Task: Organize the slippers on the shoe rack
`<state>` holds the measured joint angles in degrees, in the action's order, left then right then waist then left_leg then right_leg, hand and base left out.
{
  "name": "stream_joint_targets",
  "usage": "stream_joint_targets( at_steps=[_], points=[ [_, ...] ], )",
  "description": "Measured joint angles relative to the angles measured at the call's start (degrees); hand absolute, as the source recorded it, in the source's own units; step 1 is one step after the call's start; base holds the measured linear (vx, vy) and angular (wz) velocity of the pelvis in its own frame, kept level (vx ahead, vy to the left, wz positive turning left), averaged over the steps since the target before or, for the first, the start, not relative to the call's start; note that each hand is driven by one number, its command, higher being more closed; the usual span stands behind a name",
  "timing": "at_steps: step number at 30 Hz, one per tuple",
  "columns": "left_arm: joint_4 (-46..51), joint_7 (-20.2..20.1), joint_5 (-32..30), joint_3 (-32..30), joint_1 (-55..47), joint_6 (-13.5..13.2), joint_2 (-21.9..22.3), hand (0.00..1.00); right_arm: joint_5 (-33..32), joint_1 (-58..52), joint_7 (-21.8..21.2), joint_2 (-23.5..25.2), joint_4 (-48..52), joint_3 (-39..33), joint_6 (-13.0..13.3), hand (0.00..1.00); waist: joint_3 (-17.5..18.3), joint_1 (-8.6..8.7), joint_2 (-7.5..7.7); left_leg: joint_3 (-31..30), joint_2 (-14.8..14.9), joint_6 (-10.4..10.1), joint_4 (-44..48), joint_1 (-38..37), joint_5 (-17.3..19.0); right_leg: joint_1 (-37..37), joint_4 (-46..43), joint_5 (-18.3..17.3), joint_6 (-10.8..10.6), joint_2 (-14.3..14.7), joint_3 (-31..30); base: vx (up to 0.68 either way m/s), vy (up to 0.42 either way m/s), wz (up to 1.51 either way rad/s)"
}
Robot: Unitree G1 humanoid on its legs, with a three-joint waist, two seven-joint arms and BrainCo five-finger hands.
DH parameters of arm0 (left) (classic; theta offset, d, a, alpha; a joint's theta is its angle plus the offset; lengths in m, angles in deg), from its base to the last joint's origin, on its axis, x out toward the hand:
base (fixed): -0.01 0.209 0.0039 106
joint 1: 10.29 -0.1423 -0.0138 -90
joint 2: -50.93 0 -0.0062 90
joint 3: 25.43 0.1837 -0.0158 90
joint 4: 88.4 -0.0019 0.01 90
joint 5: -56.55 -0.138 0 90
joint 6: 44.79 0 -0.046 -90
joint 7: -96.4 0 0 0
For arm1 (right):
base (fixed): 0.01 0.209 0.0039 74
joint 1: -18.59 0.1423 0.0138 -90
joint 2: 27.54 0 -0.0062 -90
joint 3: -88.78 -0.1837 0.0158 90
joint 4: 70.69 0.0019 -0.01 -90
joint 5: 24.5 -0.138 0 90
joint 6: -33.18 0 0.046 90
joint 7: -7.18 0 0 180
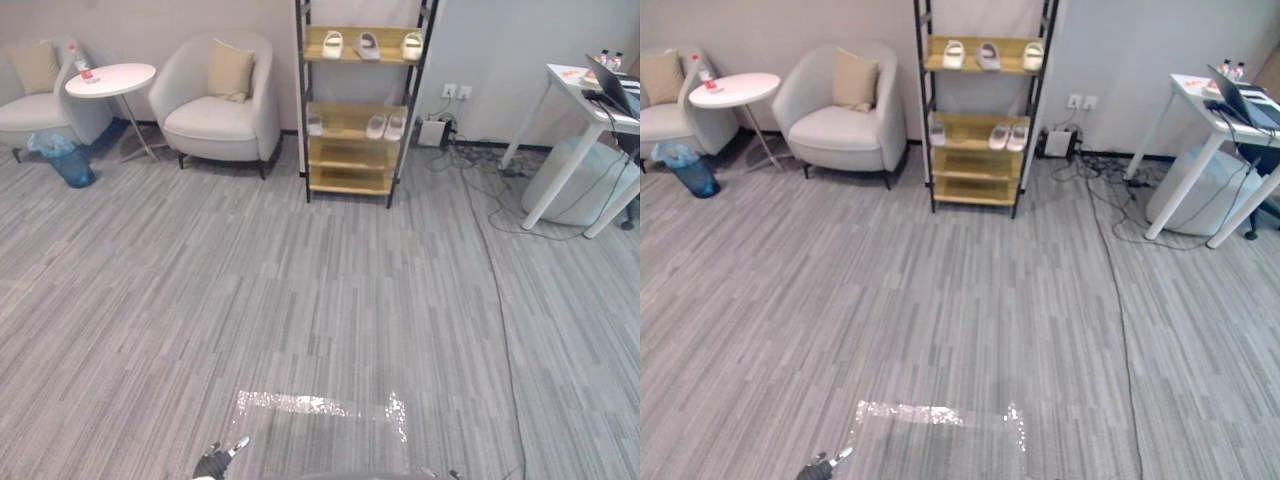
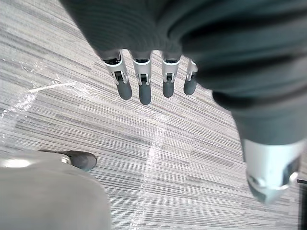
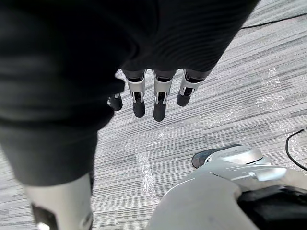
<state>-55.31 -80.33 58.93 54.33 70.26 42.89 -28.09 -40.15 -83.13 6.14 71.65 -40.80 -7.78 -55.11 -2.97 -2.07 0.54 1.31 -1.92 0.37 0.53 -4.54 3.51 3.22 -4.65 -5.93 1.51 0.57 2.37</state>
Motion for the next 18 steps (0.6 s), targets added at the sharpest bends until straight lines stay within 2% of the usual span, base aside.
stream_joint_targets(
  at_steps=[8, 18],
  points=[
    [-0.16, -0.03, -0.62, 0.01, 0.57, -0.24, -0.01, 0.0, 2.3, 1.15, -0.23, -0.1, -1.49, 0.04, 0.35, 0.0, -0.98, -0.33, 0.11, -0.77, -0.11, 0.2, -5.51, -2.63, -3.13, 0.73, 1.98, 0.88, -0.44, -0.02, 0.39, -0.04, 0.002, 0.04],
    [-0.6, -0.13, -0.6, 0.03, 0.84, -0.76, -0.01, 0.0, 1.9, 1.35, -0.47, -0.14, -1.52, -0.04, 0.5, 0.0, -1.49, -0.39, 0.08, -0.92, -0.12, 0.21, -6.3, -2.5, -3.37, 0.72, 2.93, 1.13, -0.27, 0.19, 0.33, 0.02, -0.003, 0.0]
  ],
)
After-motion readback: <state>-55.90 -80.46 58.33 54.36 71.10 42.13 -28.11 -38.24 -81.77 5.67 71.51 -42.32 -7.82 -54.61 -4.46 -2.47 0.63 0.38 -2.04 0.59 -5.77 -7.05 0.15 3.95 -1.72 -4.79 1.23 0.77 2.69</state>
